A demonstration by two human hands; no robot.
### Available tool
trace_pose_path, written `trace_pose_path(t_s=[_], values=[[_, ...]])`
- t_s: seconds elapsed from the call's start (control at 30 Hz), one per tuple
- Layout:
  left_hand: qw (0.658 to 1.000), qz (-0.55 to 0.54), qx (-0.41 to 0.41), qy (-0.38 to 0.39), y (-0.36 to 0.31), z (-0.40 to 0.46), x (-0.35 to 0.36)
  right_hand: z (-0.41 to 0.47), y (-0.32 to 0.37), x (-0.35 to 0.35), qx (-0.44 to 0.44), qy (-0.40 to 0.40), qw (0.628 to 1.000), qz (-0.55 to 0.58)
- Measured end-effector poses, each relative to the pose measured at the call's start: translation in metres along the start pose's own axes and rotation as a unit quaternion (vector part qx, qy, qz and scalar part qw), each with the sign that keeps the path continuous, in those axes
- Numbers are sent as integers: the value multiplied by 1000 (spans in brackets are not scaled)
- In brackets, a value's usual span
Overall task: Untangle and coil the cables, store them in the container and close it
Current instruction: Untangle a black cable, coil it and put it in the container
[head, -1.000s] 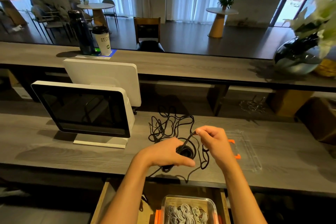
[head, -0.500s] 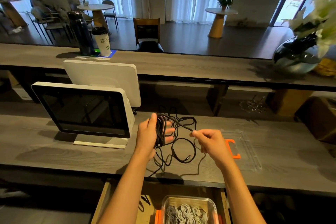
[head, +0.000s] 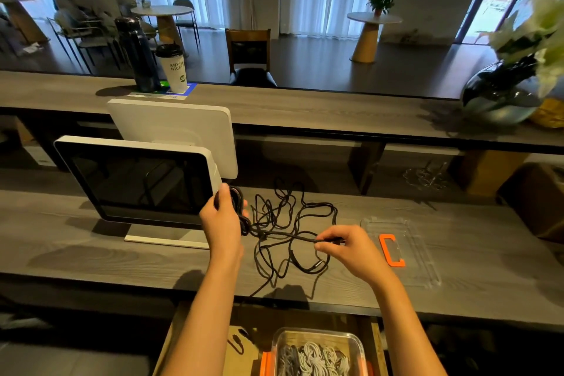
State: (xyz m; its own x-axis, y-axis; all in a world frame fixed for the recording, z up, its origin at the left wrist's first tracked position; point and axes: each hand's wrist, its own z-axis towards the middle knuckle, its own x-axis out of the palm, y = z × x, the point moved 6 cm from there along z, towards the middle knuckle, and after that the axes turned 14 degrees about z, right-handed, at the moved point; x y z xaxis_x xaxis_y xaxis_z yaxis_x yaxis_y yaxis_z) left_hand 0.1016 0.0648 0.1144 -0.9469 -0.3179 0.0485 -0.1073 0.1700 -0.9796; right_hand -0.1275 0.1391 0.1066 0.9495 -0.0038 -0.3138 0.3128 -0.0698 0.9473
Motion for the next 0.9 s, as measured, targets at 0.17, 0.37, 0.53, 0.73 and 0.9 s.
trace_pose_path(t_s=[0.17,0.37,0.53,0.73,0.9], values=[[888,404,162,147,-5,-7,31,-2,22,-1,-96,-1,995,23],[736,459,194,457,20,-49,65,0,31,-8,-138,-98,982,90],[722,392,97,562,26,-68,74,0,26,-9,-98,-149,975,136],[837,220,33,500,17,-55,65,3,17,-10,-53,-151,980,116],[944,95,13,316,-1,-32,45,1,2,-8,6,-86,992,93]])
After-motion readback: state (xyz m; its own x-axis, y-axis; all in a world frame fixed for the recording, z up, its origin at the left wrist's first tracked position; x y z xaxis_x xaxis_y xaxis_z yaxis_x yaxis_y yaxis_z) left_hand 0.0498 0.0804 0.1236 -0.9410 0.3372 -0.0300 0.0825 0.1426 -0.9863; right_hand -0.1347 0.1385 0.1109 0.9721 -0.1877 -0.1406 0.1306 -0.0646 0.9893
